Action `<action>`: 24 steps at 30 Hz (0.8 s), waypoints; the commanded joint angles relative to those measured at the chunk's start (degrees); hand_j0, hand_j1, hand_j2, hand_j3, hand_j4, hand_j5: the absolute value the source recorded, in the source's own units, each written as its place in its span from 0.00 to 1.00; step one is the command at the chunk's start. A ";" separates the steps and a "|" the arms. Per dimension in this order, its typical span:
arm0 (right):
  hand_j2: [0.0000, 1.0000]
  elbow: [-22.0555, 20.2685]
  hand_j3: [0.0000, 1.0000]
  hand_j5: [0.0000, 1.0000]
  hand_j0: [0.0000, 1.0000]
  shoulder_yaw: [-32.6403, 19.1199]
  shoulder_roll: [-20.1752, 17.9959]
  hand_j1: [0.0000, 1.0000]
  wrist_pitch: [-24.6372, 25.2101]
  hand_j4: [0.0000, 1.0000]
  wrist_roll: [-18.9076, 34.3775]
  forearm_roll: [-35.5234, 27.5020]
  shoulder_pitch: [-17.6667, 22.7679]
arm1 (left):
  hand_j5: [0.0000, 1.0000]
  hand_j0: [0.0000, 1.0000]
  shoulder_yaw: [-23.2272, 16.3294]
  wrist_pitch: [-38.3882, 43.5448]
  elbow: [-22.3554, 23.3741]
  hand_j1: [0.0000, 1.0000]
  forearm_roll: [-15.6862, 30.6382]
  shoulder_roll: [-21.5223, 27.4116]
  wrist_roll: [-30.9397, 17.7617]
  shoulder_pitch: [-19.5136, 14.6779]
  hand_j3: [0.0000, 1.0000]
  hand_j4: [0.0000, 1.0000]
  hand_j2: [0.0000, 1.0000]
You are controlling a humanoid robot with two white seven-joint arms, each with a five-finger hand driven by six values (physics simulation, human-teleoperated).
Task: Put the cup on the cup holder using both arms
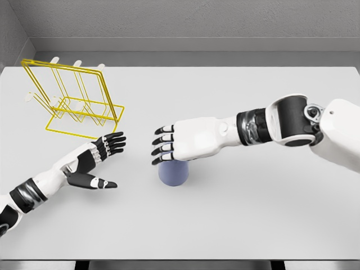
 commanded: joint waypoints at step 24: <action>1.00 15.51 1.00 1.00 1.00 -46.10 -10.77 1.00 0.11 1.00 0.03 -29.52 27.42 | 1.00 1.00 -6.13 3.02 5.13 1.00 -4.90 -8.55 0.08 -8.35 1.00 1.00 1.00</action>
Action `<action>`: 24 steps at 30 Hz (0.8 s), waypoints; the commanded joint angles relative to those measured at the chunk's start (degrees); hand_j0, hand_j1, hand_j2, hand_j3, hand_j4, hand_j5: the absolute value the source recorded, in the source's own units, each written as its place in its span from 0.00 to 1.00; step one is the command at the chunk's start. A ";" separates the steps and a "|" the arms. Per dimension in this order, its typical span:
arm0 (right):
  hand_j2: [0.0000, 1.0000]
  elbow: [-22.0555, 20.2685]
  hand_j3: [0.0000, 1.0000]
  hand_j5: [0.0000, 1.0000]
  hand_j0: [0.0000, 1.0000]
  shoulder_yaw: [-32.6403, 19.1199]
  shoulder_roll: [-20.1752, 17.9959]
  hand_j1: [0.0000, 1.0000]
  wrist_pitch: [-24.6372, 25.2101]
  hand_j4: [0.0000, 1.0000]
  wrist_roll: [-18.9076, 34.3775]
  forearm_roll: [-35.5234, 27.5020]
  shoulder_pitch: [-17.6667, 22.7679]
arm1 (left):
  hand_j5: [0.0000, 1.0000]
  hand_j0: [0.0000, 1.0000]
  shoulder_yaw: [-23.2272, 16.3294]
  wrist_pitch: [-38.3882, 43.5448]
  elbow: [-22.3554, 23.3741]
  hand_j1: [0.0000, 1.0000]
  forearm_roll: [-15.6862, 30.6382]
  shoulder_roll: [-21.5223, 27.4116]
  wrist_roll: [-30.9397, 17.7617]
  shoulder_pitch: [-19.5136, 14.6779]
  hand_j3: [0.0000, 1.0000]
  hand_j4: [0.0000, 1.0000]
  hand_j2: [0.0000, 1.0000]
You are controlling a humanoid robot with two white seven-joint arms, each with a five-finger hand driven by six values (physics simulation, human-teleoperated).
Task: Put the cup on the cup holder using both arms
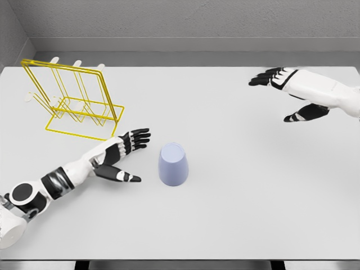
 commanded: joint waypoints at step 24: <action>1.00 1.33 1.00 1.00 1.00 -6.92 3.73 1.00 0.22 1.00 0.39 -1.29 2.64 | 1.00 1.00 -0.82 2.80 -1.52 1.00 -3.87 -4.35 0.12 -1.93 1.00 1.00 1.00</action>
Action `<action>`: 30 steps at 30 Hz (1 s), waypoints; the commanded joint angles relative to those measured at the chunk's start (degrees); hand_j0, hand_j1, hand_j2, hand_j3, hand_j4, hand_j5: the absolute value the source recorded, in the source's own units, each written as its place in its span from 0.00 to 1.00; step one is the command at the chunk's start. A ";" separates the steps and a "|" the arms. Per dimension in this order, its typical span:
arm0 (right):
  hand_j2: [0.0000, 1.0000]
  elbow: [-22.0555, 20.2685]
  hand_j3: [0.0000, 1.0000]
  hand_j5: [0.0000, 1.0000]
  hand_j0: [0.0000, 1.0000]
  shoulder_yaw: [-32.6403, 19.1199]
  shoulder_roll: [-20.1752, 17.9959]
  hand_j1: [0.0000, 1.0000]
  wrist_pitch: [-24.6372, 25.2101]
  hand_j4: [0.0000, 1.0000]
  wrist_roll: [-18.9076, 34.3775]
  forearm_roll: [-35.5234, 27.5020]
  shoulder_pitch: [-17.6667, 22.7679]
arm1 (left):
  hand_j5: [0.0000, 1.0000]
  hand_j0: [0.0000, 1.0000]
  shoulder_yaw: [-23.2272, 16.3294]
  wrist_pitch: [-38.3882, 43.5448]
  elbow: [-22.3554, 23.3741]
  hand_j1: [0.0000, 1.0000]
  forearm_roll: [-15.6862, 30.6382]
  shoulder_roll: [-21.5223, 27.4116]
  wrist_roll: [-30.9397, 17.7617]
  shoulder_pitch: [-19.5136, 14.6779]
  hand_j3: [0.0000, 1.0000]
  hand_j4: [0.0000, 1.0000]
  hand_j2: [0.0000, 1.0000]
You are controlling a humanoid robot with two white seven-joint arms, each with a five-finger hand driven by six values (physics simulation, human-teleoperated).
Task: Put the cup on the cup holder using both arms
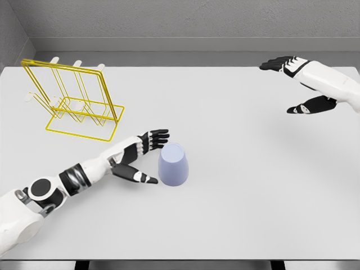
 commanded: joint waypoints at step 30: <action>1.00 0.01 1.00 1.00 1.00 -0.02 -0.15 1.00 0.14 1.00 -0.02 -0.49 0.26 | 0.67 0.67 -1.13 -1.72 -0.22 0.67 -6.34 -4.86 0.00 -0.62 0.67 0.67 0.67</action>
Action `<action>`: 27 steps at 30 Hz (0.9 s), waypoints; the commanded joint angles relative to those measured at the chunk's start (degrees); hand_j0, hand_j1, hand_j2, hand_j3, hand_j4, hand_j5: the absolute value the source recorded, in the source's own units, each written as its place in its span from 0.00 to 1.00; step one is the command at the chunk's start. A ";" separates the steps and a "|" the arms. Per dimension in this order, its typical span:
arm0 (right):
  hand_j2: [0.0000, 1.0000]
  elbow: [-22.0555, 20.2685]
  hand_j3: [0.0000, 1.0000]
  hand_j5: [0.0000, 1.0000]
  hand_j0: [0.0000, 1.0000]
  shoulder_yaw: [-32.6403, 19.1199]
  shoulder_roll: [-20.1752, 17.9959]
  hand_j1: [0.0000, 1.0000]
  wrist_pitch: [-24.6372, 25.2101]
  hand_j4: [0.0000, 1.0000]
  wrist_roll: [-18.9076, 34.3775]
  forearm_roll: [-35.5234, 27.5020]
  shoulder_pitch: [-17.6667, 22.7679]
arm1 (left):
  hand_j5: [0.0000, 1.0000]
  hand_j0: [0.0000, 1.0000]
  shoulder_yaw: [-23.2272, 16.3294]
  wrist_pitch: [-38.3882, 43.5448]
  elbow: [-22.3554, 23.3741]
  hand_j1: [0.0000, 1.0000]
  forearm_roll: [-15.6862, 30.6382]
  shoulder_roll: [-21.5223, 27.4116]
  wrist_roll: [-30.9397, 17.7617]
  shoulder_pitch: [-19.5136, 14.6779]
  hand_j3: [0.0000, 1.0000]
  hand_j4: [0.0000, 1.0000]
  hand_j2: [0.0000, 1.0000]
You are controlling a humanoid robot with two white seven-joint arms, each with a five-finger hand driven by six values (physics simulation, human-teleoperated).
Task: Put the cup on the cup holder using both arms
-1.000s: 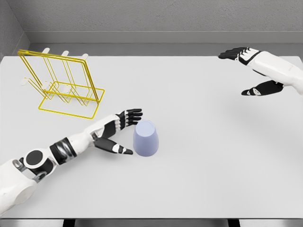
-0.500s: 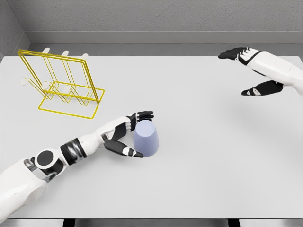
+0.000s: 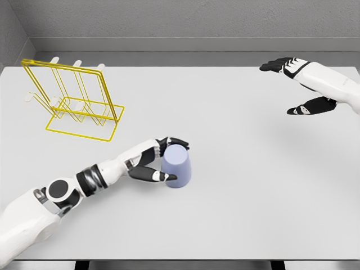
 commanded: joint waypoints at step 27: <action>1.00 0.07 1.00 1.00 1.00 -0.19 -0.16 1.00 0.14 1.00 -0.12 -0.52 0.00 | 0.59 0.59 3.86 -4.10 -3.89 0.59 0.00 1.30 -0.10 -0.44 0.59 0.59 0.59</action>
